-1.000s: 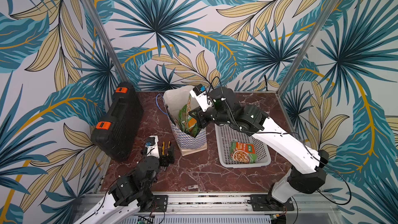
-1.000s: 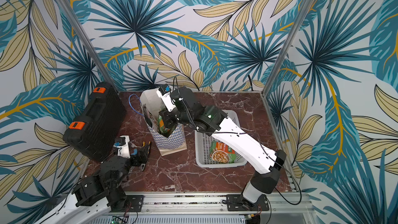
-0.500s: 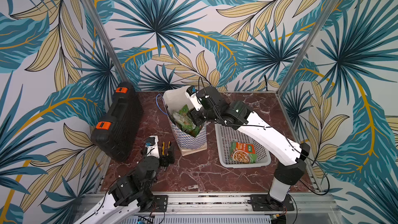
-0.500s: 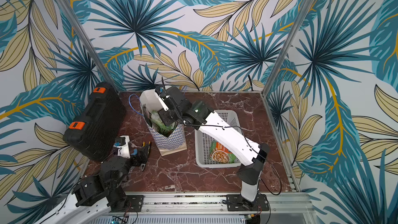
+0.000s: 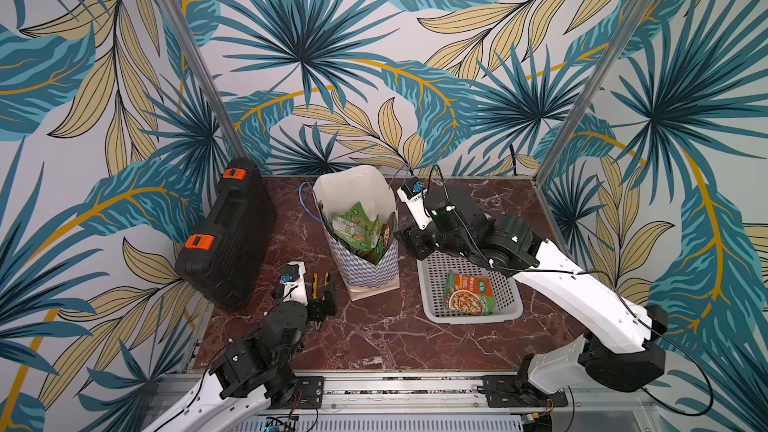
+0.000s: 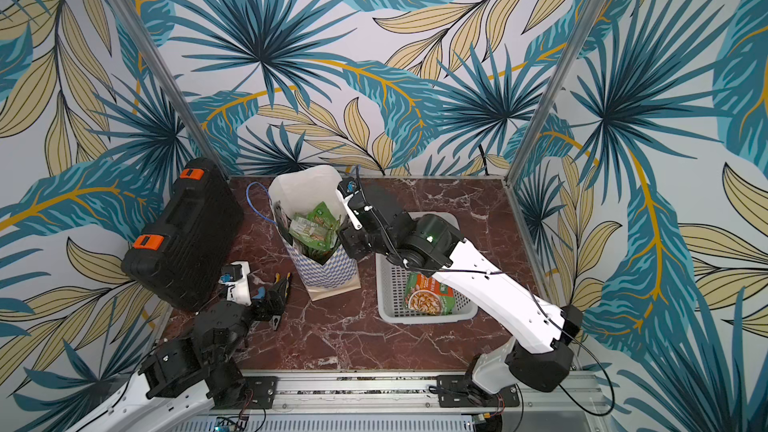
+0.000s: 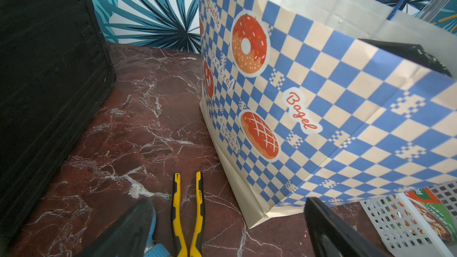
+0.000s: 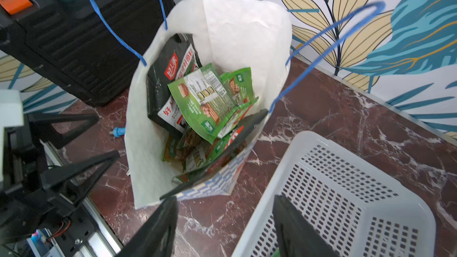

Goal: Place the condiment packets inside the bag
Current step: Move the storage box to the center of the board.

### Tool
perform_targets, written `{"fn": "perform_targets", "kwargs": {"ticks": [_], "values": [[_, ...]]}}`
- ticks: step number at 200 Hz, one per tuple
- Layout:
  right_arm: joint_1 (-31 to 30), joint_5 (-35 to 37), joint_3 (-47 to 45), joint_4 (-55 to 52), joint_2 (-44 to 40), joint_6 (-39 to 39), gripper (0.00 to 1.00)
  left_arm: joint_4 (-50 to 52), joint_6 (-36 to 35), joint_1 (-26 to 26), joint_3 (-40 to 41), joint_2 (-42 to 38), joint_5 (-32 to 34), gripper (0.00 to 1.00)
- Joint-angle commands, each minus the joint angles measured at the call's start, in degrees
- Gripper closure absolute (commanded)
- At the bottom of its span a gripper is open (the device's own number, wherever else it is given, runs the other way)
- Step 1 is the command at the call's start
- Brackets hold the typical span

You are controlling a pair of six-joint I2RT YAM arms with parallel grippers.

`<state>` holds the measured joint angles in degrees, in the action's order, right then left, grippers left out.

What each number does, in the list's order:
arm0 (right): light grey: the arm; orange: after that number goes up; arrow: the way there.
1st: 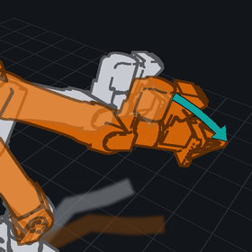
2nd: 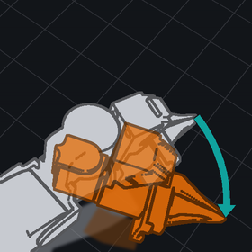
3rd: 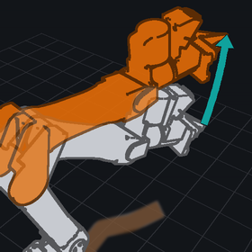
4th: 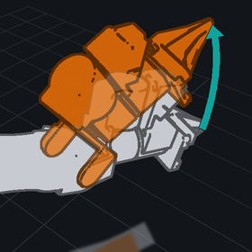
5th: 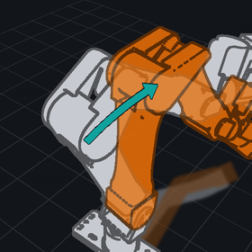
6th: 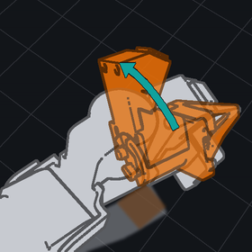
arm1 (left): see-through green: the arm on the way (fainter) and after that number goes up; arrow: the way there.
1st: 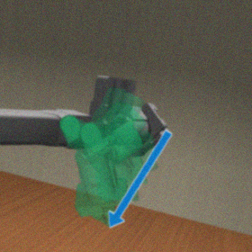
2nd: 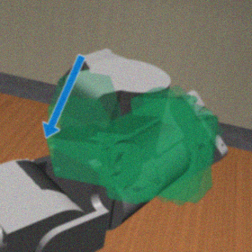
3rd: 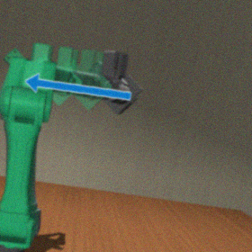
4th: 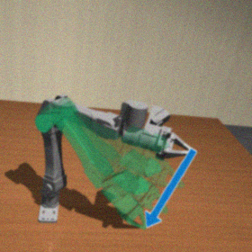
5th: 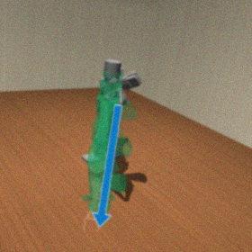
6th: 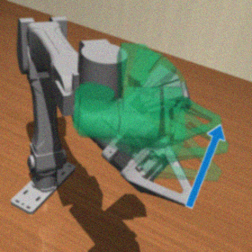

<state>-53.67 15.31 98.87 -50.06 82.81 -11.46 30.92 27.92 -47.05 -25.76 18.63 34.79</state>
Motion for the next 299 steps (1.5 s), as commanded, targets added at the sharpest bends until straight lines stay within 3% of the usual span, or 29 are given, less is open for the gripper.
{"fn": "perform_targets", "kwargs": {"ticks": [1, 77, 161, 222, 299], "values": [[-0.1, 3.6, -6.5, 2.0, -3.6, -1.8, 0.30, -0.3, -0.2, -0.1, 0.6, -0.5, 0.6, 0.00], [4.1, 6.2, -25.6, 4.8, -15.3, -5.9, 0.12, -0.8, -0.9, 0.0, 1.1, -1.1, 0.3, 0.00], [16.5, -0.7, -40.5, 6.3, -20.8, -11.6, 0.10, -0.5, -0.4, -0.1, 0.9, -1.5, 0.1, 0.00], [19.1, -6.8, -46.1, 10.7, -12.3, -12.9, 0.10, -0.3, -0.4, -0.1, 1.2, -2.4, 0.2, 0.00], [19.2, -3.0, -51.4, 14.2, -0.9, -19.6, 0.11, -0.4, -0.5, -0.1, 1.3, -2.9, 0.0, 0.00]]}}
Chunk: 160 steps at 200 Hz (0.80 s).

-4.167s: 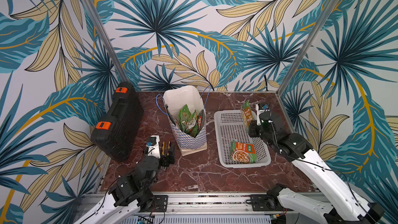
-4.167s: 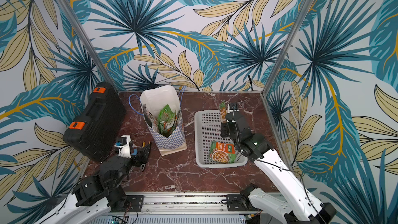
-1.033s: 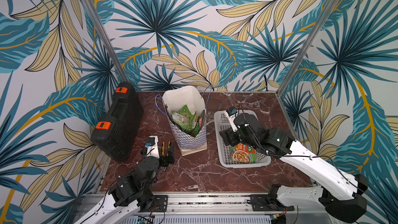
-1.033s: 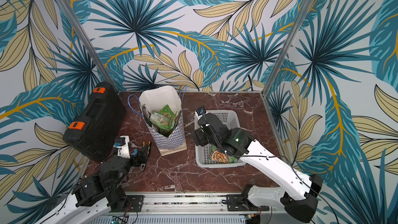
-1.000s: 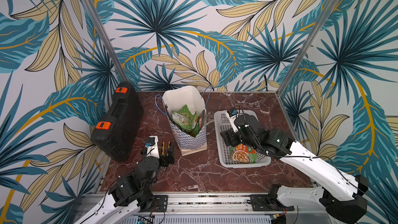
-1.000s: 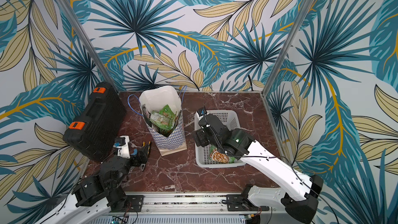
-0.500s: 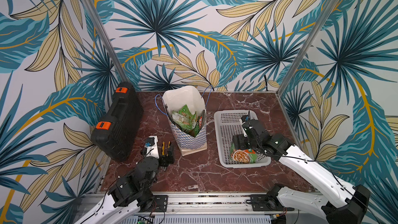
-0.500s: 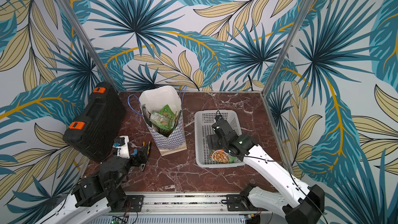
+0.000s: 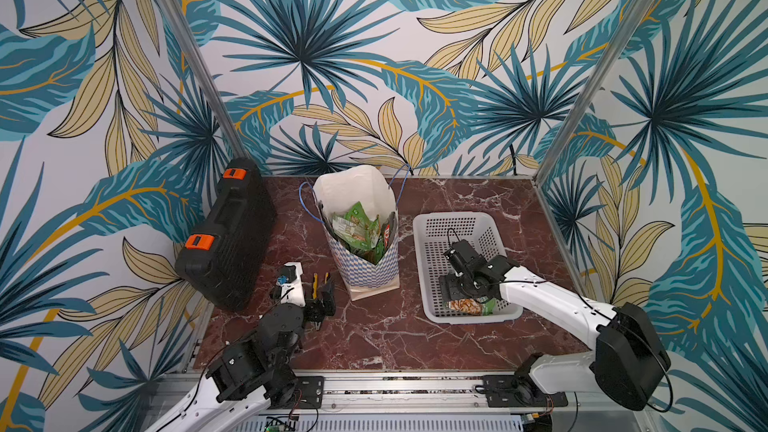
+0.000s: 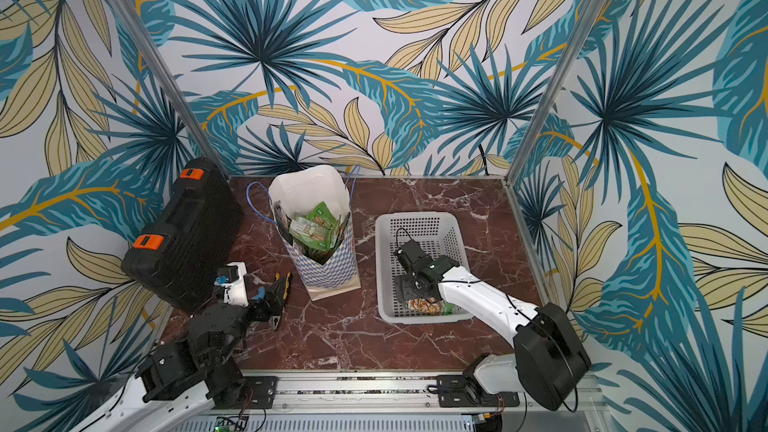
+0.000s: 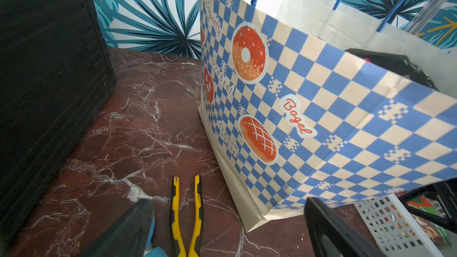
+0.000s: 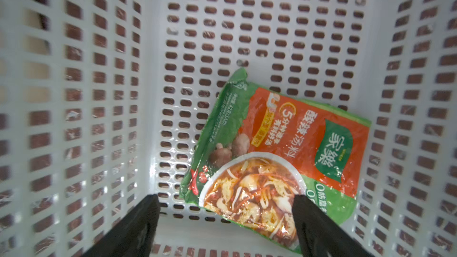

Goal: Place the condiment packets inside the bag
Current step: Move the storage box to the center of the board.

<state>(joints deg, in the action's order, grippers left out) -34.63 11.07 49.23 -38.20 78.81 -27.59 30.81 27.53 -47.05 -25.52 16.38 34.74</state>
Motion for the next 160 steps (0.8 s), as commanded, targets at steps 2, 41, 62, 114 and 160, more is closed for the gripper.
{"fn": "perform_targets", "kwargs": {"ticks": [2, 41, 62, 114, 160], "values": [[0.2, 1.3, -1.8, 2.4, 3.5, -3.7, 0.12, -0.3, -0.1, -0.1, 1.1, -0.6, 0.1, 0.00], [0.4, 0.6, -0.3, 5.4, 11.4, -4.2, 0.18, 0.0, 0.0, -0.1, 0.9, -0.6, 0.0, 0.00], [1.1, -0.1, 1.7, 6.5, 15.0, -3.6, 0.29, 0.1, 0.0, -0.1, 0.8, -0.7, 0.0, 0.00], [3.4, 5.6, 9.0, 5.2, 21.0, -1.1, 0.37, 0.0, 0.0, -0.1, 0.8, -0.9, -0.3, 0.00], [4.7, 8.2, 14.8, 2.9, 22.3, 1.4, 0.44, 0.0, 0.0, -0.1, 0.8, -1.0, -0.3, 0.00]]}}
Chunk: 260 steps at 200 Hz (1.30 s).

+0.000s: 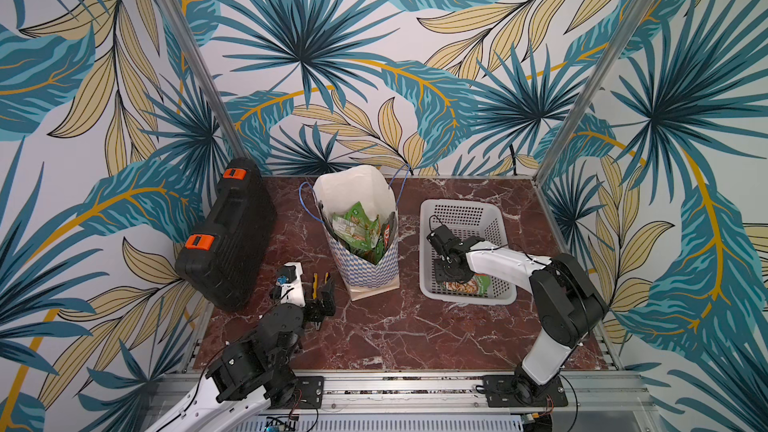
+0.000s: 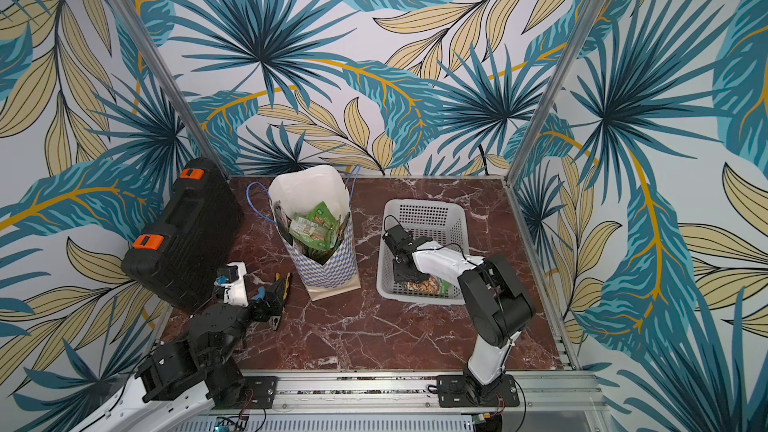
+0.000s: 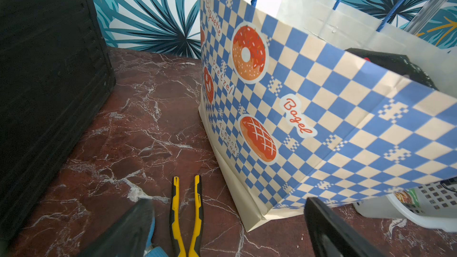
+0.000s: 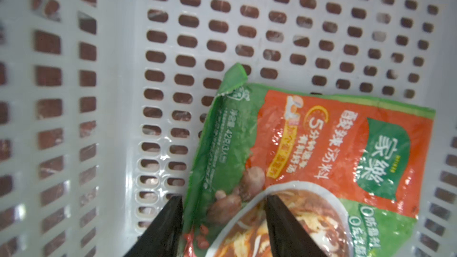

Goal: Place the condiment packets inside the bag
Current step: Move the storage box to the center of the board, then pick up the condiment packet from the storage box.

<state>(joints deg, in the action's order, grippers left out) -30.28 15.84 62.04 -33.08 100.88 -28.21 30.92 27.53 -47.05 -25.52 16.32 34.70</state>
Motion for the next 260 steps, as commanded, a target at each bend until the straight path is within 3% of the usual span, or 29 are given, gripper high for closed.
{"fn": "perform_targets", "kwargs": {"ticks": [1, 31, 49, 88, 113, 143, 201, 228, 260], "values": [[0.4, 3.4, 2.0, -2.2, 0.2, 2.0, 0.44, -0.1, 0.0, -0.1, 0.8, -0.9, -0.3, 0.00], [0.4, 1.5, 1.2, -1.7, -3.8, 3.0, 0.44, 0.0, 0.0, -0.1, 0.7, -0.9, -0.2, 0.00], [0.5, 1.6, 0.5, -1.5, -4.5, 3.3, 0.35, 0.0, 0.0, -0.1, 0.8, -1.2, -0.2, 0.00], [0.8, 1.3, 1.6, -3.1, 1.0, 3.1, 0.26, -0.1, 0.0, -0.1, 0.9, -1.4, -0.3, 0.00], [0.8, -0.6, 1.0, -1.5, 3.2, 2.7, 0.26, -0.1, 0.0, -0.1, 1.0, -1.4, -0.3, 0.00], [0.9, -1.5, 1.0, -0.4, 4.1, 2.6, 0.41, -0.1, 0.0, -0.1, 1.1, -1.4, -0.2, 0.00], [1.5, -1.0, 0.6, -0.1, 0.0, 3.5, 0.87, -0.2, -0.1, -0.1, 1.1, -1.4, -0.1, 0.00], [1.5, -1.3, -0.6, 1.1, -4.3, 3.8, 1.00, -0.4, -0.2, -0.1, 1.2, -1.3, -0.1, 0.00], [1.5, -2.2, -2.7, 3.6, -11.2, 4.6, 1.00, -0.2, -0.1, -0.1, 1.2, -1.4, 0.0, 0.00]]}}
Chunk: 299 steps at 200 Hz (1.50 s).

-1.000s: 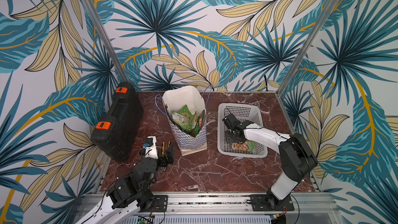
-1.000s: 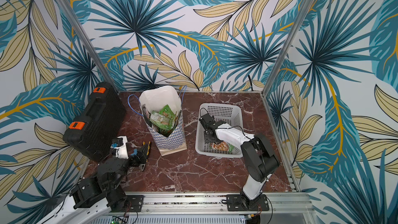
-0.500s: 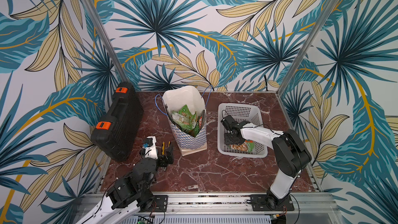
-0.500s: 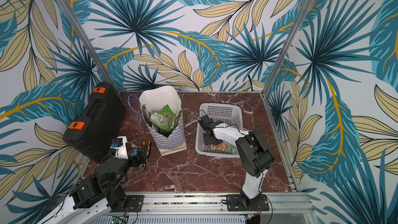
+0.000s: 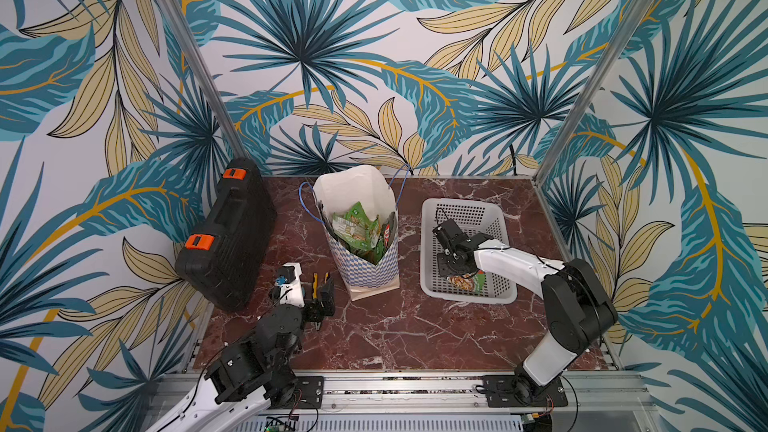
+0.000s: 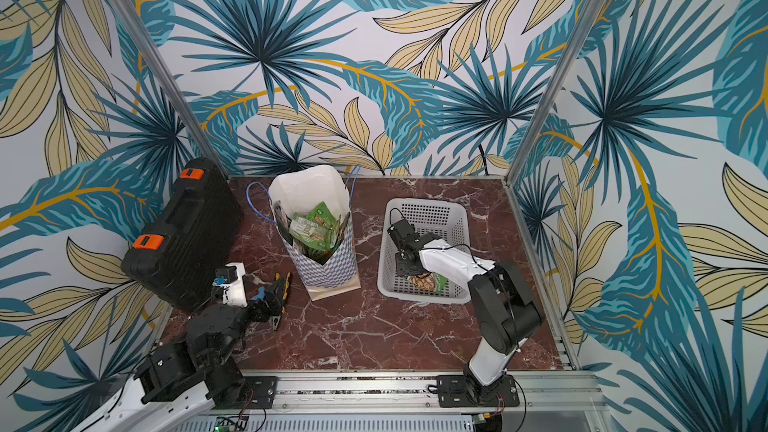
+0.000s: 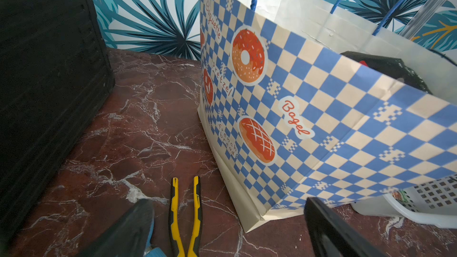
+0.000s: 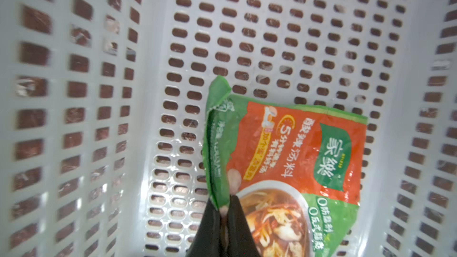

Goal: Place the condiment packets inside the bag
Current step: Pick up the condiment packet from the storage box, then place the condiment packet in the paper bag.

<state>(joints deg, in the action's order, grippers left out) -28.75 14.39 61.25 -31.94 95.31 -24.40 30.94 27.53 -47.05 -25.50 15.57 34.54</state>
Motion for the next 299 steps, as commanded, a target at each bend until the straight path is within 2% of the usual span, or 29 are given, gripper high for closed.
{"fn": "perform_targets", "kwargs": {"ticks": [1, 87, 159, 226, 267, 299], "values": [[0.0, -0.8, -2.0, 2.5, -6.0, 0.8, 1.00, -0.3, -0.1, -0.1, 1.1, -0.6, 0.1, 0.00], [0.0, -7.4, -4.7, 5.2, -25.8, 2.3, 1.00, -1.2, -0.6, -0.1, 1.7, -0.6, 0.1, 0.00], [-0.1, -21.9, -1.8, 9.2, -38.7, 1.9, 1.00, -1.3, -0.4, -0.1, 1.7, -0.3, 0.1, 0.00], [-0.3, -36.5, 1.8, 16.8, -42.4, -2.1, 1.00, -1.1, -0.3, -0.1, 1.7, -0.3, 0.1, 0.00], [-1.5, -43.3, 5.4, 23.4, -39.4, -7.1, 1.00, -1.1, -0.2, -0.1, 1.8, -0.3, 0.1, 0.00], [-4.6, -44.5, 10.0, 25.2, -35.7, -8.8, 1.00, -1.0, -0.2, -0.1, 1.7, -0.3, 0.3, 0.00]]}}
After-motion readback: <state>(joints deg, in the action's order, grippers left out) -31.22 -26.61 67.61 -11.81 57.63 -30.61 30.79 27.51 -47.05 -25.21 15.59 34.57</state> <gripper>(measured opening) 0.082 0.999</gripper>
